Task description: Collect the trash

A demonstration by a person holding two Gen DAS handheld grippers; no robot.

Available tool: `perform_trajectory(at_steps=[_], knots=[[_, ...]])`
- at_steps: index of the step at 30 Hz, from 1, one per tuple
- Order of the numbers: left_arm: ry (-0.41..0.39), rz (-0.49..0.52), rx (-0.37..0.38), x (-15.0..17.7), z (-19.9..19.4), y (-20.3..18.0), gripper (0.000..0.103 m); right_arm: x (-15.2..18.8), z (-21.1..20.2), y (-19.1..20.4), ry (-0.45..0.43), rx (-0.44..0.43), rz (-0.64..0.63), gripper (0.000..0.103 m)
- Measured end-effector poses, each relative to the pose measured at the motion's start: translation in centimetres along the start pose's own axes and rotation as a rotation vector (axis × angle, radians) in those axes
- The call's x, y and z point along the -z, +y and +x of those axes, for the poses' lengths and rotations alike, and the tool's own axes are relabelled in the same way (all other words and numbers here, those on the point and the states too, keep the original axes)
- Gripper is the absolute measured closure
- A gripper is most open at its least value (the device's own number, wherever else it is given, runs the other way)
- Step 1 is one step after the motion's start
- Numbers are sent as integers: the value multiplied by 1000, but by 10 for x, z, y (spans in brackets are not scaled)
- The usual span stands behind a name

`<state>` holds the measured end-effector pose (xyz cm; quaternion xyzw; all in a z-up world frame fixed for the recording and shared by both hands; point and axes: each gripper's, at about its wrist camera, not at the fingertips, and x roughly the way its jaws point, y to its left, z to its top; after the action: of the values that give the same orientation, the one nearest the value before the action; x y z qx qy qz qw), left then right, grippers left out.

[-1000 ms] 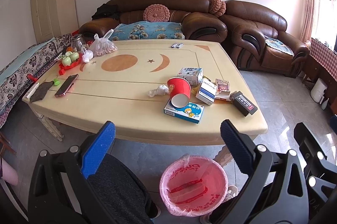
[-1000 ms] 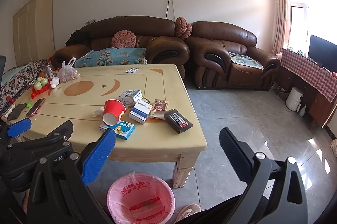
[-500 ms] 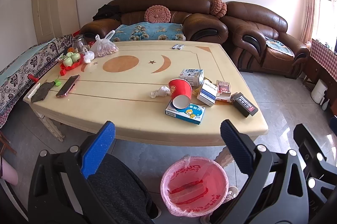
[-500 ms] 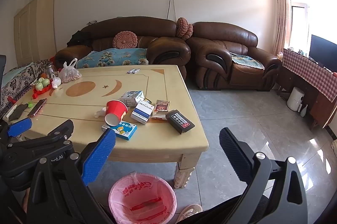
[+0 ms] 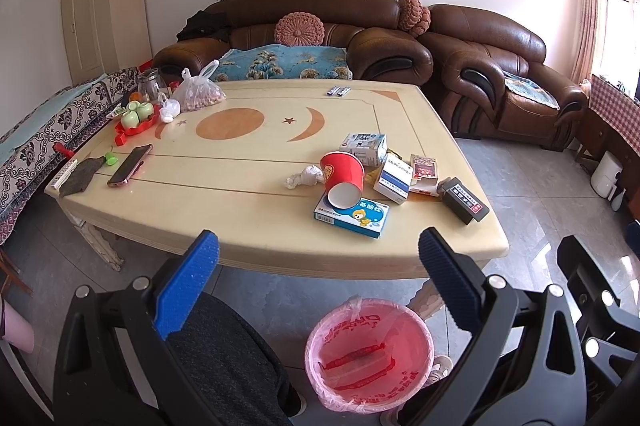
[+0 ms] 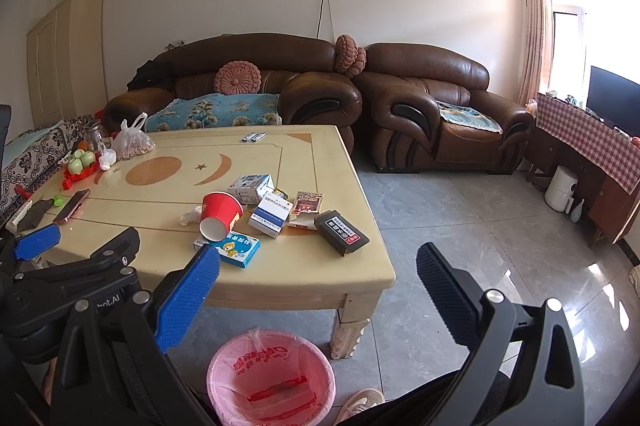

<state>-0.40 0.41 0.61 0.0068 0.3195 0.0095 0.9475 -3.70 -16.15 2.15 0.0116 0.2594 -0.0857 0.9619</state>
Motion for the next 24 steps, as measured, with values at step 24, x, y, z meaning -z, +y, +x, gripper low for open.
perform_trajectory(at_steps=[24], knots=[[51, 19, 3, -12, 17, -1, 5, -5, 28, -5, 41, -40, 9, 6]])
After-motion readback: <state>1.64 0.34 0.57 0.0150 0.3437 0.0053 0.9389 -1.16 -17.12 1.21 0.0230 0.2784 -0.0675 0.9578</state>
